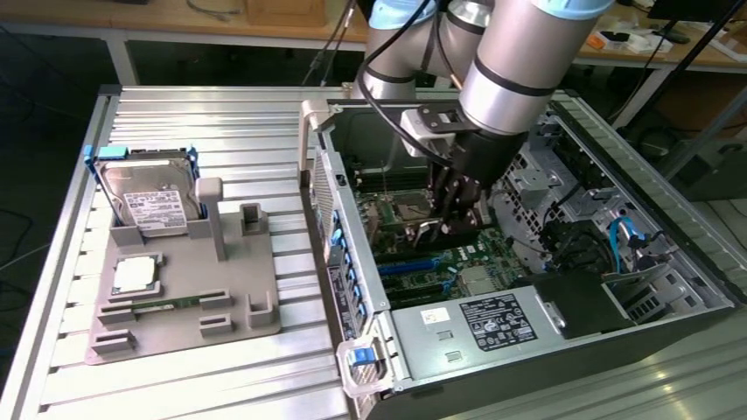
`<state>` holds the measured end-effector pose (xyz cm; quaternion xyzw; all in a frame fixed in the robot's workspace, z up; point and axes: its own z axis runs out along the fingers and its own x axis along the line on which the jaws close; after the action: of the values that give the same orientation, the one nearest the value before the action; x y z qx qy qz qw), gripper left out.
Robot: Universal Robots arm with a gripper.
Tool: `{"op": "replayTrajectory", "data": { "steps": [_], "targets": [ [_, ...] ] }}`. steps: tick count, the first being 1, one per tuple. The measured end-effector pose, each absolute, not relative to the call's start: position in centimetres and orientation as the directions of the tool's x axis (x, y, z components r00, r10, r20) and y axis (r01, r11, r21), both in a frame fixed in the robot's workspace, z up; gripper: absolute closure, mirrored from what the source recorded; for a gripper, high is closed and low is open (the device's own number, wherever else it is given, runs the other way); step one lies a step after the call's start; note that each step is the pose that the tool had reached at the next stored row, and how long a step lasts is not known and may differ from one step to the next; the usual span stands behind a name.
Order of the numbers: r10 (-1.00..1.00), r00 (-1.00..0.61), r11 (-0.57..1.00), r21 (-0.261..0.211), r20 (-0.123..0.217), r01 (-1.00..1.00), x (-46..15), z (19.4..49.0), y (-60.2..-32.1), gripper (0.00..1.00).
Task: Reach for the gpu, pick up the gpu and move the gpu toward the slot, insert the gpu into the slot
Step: 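Insert the gpu into the slot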
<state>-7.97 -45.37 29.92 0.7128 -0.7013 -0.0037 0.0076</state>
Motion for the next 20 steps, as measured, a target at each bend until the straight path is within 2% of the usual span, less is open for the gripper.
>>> {"op": "replayTrajectory", "data": {
  "steps": [20],
  "targets": [
    [-1.000, 0.016, -0.016, 0.016, 0.005, -1.000, -8.8, 28.3, -45.4, 0.73]
  ]
}}
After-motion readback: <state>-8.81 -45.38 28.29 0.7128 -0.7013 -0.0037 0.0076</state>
